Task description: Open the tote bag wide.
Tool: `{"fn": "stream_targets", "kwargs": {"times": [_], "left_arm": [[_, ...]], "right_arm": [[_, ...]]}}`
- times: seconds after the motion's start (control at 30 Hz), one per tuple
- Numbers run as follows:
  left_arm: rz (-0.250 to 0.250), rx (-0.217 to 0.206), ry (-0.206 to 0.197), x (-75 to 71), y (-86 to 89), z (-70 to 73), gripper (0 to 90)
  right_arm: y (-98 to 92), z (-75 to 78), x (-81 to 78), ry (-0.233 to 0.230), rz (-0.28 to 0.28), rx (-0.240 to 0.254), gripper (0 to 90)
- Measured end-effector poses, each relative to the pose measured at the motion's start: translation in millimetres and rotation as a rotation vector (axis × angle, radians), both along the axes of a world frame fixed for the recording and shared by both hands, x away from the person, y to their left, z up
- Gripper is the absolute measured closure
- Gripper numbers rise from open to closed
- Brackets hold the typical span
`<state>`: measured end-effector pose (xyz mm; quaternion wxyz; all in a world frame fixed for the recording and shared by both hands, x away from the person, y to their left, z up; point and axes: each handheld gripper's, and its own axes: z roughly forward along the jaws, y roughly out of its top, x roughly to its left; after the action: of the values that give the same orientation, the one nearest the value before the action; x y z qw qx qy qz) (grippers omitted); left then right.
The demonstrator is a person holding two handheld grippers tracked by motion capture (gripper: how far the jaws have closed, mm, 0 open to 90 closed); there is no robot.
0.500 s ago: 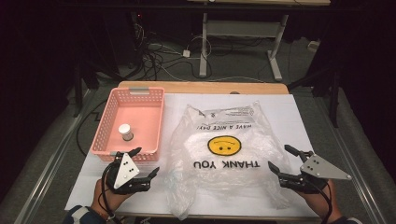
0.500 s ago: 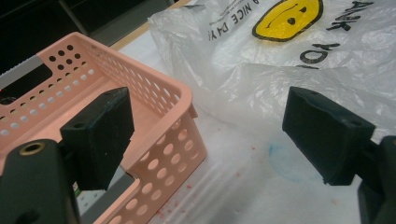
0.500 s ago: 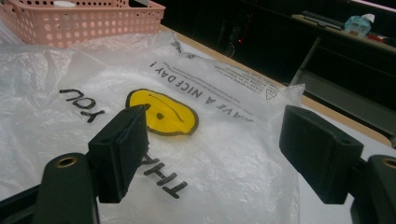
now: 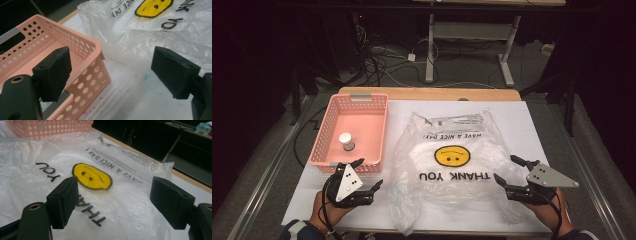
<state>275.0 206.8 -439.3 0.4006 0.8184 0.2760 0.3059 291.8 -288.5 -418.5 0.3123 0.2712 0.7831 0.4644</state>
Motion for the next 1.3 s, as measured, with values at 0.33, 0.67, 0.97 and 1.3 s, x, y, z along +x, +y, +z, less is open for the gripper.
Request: {"fn": "stream_targets", "kwargs": {"times": [0.33, 0.67, 0.97, 1.3], "left_arm": [[0.0, -0.013, 0.0, -1.0, 1.3, 1.4, 16.9], [-0.006, -0.011, 0.006, -2.2, -0.8, 0.7, 17.2], [-0.029, -0.012, 0.007, -5.3, -2.1, 1.7, 17.2], [-0.03, -0.017, 0.019, -1.2, -0.7, 0.2, 17.9]], "right_arm": [[-6.3, 13.1, 46.4, -0.013, -0.111, -0.064, 33.3], [-0.8, 10.2, 151.4, 0.094, -0.216, -0.1, 35.7], [17.7, -10.5, 208.5, 0.174, -0.26, -0.178, 40.6], [32.7, -25.6, 237.3, 0.244, -0.306, -0.216, 90.0]]}}
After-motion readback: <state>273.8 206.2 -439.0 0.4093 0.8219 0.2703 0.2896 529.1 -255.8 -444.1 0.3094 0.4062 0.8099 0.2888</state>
